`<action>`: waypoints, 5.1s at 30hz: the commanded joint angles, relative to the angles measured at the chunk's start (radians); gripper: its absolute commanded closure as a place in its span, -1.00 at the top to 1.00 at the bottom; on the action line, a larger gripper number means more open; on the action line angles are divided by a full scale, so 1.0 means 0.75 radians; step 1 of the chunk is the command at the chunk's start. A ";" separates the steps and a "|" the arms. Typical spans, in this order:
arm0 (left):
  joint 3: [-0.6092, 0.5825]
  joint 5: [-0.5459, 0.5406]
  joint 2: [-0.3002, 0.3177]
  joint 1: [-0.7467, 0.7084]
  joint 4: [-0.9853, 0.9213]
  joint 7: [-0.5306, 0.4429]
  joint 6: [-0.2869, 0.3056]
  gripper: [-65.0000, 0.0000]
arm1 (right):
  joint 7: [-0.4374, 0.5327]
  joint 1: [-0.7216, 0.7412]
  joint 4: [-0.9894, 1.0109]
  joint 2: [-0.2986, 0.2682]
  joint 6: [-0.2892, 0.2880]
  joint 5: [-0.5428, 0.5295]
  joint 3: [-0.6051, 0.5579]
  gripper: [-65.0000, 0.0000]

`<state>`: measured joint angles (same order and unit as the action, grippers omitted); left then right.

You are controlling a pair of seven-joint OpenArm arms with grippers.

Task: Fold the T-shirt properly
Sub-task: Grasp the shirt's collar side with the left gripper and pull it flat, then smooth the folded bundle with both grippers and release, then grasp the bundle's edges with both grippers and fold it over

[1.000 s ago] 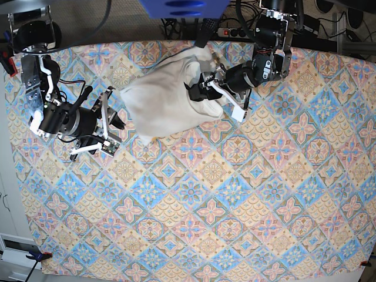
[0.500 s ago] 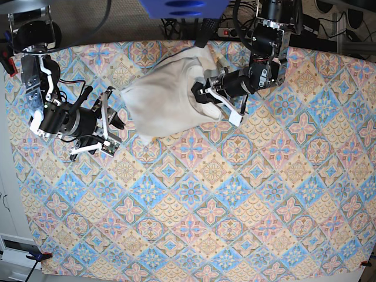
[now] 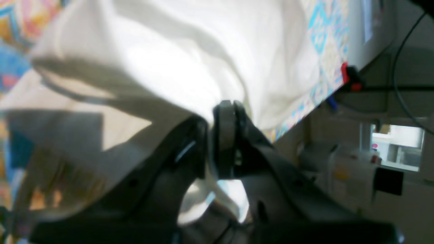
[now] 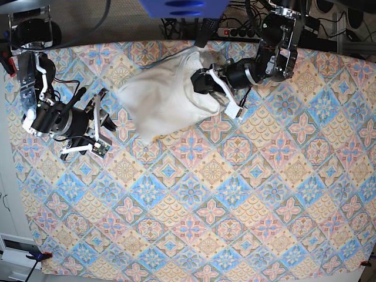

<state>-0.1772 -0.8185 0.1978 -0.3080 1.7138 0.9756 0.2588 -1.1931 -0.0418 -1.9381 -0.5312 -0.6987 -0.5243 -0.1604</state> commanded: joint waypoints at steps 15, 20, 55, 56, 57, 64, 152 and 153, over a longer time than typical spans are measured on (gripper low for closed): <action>0.002 0.059 0.050 -0.020 -0.107 -0.078 0.008 -1.00 | 0.027 -0.027 -0.021 -0.017 0.001 -0.008 0.008 -0.31; -0.002 0.168 0.044 -0.024 -0.136 -0.078 0.008 -0.85 | 0.027 -0.033 -0.021 -0.017 0.001 -0.008 0.008 -0.30; 0.211 0.679 -0.095 0.162 -0.312 -0.072 0.006 0.15 | 0.031 -0.097 0.267 0.083 0.001 0.406 -0.532 -0.51; 0.211 0.697 -0.089 0.160 -0.310 -0.101 0.006 0.15 | 0.029 -0.115 0.271 0.079 0.001 0.418 -0.534 -0.51; 0.211 0.712 -0.087 0.156 -0.312 -0.128 0.006 0.15 | 0.029 -0.129 0.271 0.063 0.001 0.426 -0.534 -0.51; 0.211 0.824 -0.083 0.154 -0.334 -0.166 0.006 0.15 | 0.023 -0.185 0.192 -0.029 0.001 0.424 -0.534 -0.51; -0.131 0.877 0.204 -0.087 0.271 -0.187 0.006 -0.85 | 0.274 0.134 0.402 0.147 0.001 0.430 -0.215 -0.86; -0.127 0.851 0.202 -0.112 0.302 -0.187 0.006 -0.85 | 0.276 0.151 0.439 0.169 0.001 0.430 -0.215 -0.86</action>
<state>-0.2752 -0.1684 0.3466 -0.3946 1.9133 0.8566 0.2619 -0.9943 0.0647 -1.5993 -0.3985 -0.6979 -0.1928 -0.3279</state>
